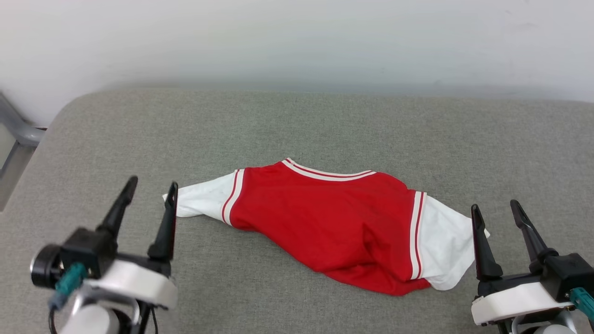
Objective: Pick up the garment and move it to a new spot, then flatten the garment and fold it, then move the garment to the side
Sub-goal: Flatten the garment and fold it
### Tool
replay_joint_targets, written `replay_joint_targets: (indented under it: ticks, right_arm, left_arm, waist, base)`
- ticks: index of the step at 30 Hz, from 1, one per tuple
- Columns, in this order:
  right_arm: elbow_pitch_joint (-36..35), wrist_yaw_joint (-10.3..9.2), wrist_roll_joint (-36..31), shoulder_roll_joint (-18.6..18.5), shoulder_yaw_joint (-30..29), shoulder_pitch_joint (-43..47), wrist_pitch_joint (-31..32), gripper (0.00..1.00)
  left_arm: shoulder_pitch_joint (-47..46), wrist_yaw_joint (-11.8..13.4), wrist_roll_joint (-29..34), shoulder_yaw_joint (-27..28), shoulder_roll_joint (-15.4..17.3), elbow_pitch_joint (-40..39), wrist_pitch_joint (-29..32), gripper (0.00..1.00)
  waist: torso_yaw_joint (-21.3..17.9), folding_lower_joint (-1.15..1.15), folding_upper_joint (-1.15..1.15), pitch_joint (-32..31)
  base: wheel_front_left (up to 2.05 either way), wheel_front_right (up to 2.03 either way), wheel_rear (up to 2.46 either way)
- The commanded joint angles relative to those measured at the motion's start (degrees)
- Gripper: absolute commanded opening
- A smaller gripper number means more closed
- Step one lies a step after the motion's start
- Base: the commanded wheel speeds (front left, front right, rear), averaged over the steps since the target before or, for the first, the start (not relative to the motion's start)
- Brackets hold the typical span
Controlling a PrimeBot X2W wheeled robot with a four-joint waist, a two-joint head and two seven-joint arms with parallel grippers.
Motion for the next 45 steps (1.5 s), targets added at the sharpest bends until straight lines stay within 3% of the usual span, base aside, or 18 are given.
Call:
replay_joint_targets:
  ticks: [1, 6, 11, 12, 18, 21, 25, 29, 40, 41, 42, 43, 45]
  right_arm:
    - [0.36, -0.06, 0.27, 0.1, -0.15, 0.55, -0.12, 1.0]
    - [2.6, -0.06, -0.5, 0.09, -0.81, 0.17, 0.91, 1.0]
    - [3.03, -0.07, 1.79, -2.8, -1.3, -2.95, 13.92, 1.0]
    - [3.03, -0.07, 1.79, -2.8, -1.3, -2.95, 13.92, 1.0]
    - [2.87, -0.07, 7.63, -9.32, -1.39, -7.44, 38.96, 1.0]
    - [3.34, -0.05, 9.96, -10.63, -1.79, -9.45, 50.49, 1.0]
    - [3.87, -0.05, 11.2, -11.8, -2.37, -11.5, 60.17, 1.0]
    - [5.13, -0.05, 10.14, -12.55, -2.93, -13.19, 63.19, 1.0]
    - [11.09, -0.05, 8.47, -12.73, -1.59, -14.46, 61.76, 1.0]
    - [12.44, -0.04, 8.48, -12.67, -0.8, -14.21, 61.62, 0.8]
    - [13.11, -0.04, 8.61, -12.67, -0.48, -14.1, 61.45, 0.45]
    - [13.67, -0.04, 8.74, -12.71, -0.27, -14.05, 61.02, 0.0]
    - [14.32, -0.06, 8.65, -13.05, -0.63, -14.14, 59.61, 0.0]
  left_arm:
    - [2.61, 0.17, 1.58, 1.38, -1.5, -1.65, -0.13, 1.0]
    - [8.47, -2.23, 6.17, 5.99, -6.1, -4.87, -0.13, 1.0]
    - [8.71, -5.82, 9.28, 8.48, -7.75, -4.18, -0.14, 1.0]
    - [8.71, -5.82, 9.28, 8.48, -7.75, -4.18, -0.14, 1.0]
    - [7.63, -8.89, 11.41, 10.68, -10.24, -2.83, -0.14, 1.0]
    - [6.87, -10.38, 12.37, 11.37, -11.47, -2.04, -0.14, 1.0]
    - [6.05, -12.03, 13.38, 12.38, -12.93, -1.17, -0.14, 1.0]
    - [5.19, -13.32, 14.46, 12.99, -14.22, -0.39, -0.15, 1.0]
    - [3.91, -15.61, 16.4, 15.32, -16.68, 0.66, -0.15, 1.0]
    - [3.81, -15.96, 16.5, 15.66, -16.84, 0.94, -0.15, 1.0]
    - [3.79, -16.11, 16.63, 15.83, -16.88, 1.12, -0.15, 1.0]
    - [3.83, -16.16, 16.73, 15.95, -16.91, 1.38, -0.15, 1.0]
    - [4.02, -16.48, 16.71, 16.05, -16.81, 1.95, -0.15, 1.0]
  waist:
    - [0.24, 0.01, 0.0, -0.26]
    - [0.91, 0.01, 0.0, -0.24]
    - [1.64, 0.01, 0.0, 0.62]
    - [1.64, 0.01, 0.0, 0.62]
    - [2.65, 0.01, 0.0, 2.87]
    - [3.51, 0.01, 0.0, 4.14]
    - [4.81, 0.01, 0.0, 5.63]
    - [6.07, 0.01, 0.0, 6.92]
    - [7.96, 0.01, 0.0, 9.26]
    - [7.96, 0.01, 0.0, 9.45]
    - [7.9, 0.01, 0.0, 9.48]
    - [7.79, 0.01, 0.0, 9.38]
    - [7.3, 0.01, 0.0, 8.93]
  base:
    - [0.0, 0.0, 0.0]
    - [0.0, 0.0, 0.0]
    - [0.0, 0.0, 0.0]
    - [0.0, 0.0, 0.0]
    - [0.0, 0.0, 0.0]
    - [0.0, 0.0, 0.0]
    - [0.0, 0.0, 0.0]
    - [0.0, 0.0, 0.0]
    - [0.0, 0.0, 0.0]
    - [0.0, 0.0, 0.0]
    - [0.0, 0.0, 0.0]
    - [0.0, 0.0, 0.0]
    - [0.0, 0.0, 0.0]
